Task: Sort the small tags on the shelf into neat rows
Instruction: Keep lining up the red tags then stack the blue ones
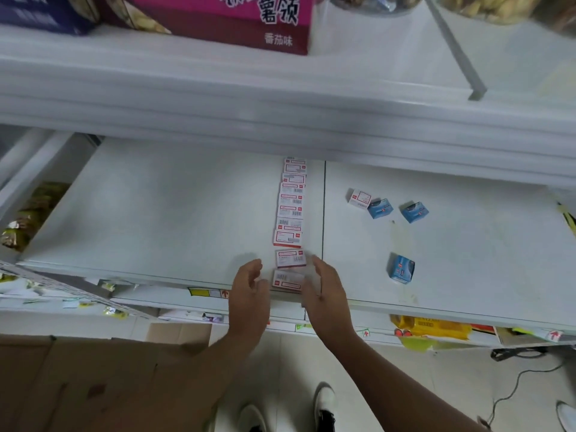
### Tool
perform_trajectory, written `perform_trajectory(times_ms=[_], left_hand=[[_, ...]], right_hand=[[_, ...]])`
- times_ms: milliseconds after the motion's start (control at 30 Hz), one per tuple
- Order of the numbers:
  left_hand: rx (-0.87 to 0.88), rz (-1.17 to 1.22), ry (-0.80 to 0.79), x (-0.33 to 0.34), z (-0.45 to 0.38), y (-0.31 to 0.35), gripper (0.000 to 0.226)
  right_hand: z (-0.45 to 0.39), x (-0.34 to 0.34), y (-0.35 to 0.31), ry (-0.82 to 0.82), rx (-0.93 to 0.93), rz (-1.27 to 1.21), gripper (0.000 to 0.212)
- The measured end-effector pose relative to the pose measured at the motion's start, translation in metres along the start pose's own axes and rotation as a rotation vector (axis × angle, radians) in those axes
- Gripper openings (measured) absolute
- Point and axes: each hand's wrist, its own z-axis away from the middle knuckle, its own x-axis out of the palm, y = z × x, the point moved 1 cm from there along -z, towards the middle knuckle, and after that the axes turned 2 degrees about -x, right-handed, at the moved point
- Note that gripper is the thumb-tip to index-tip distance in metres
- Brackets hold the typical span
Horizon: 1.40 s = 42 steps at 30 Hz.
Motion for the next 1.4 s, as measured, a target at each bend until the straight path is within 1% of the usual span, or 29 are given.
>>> perform_trajectory(times_ms=[67, 133, 200, 333, 433, 500, 633, 767, 1000, 1400], left_hand=[[-0.013, 0.070, -0.061, 0.007, 0.003, 0.009, 0.040], [-0.023, 0.148, -0.114, 0.014, 0.009, 0.019, 0.035], [-0.049, 0.207, -0.131, 0.022, 0.014, 0.026, 0.030], [-0.118, 0.314, -0.086, 0.036, 0.015, 0.027, 0.040], [-0.149, 0.376, -0.033, 0.039, 0.013, 0.032, 0.042], [-0.144, 0.376, -0.019, 0.039, 0.011, 0.037, 0.042], [-0.142, 0.362, -0.041, 0.040, -0.006, 0.033, 0.043], [-0.152, 0.345, -0.055, 0.043, -0.020, 0.030, 0.044], [-0.148, 0.394, -0.043, 0.047, -0.026, 0.036, 0.043], [-0.139, 0.357, -0.085, 0.054, -0.050, 0.034, 0.045]], right_hand=[[0.001, 0.002, -0.006, -0.033, 0.098, -0.222, 0.041], [0.000, 0.008, -0.009, -0.039, 0.169, -0.406, 0.038], [-0.003, 0.013, -0.008, -0.031, 0.201, -0.475, 0.039], [-0.009, 0.027, -0.010, -0.048, 0.202, -0.497, 0.042], [-0.017, 0.030, -0.013, -0.049, 0.208, -0.514, 0.043], [-0.023, 0.031, -0.015, -0.056, 0.190, -0.521, 0.044], [-0.035, 0.033, -0.017, -0.046, 0.179, -0.518, 0.042], [-0.044, 0.037, -0.015, -0.055, 0.189, -0.523, 0.046], [-0.055, 0.040, -0.015, -0.036, 0.178, -0.521, 0.047], [-0.074, 0.035, -0.022, -0.040, 0.166, -0.503, 0.041]])
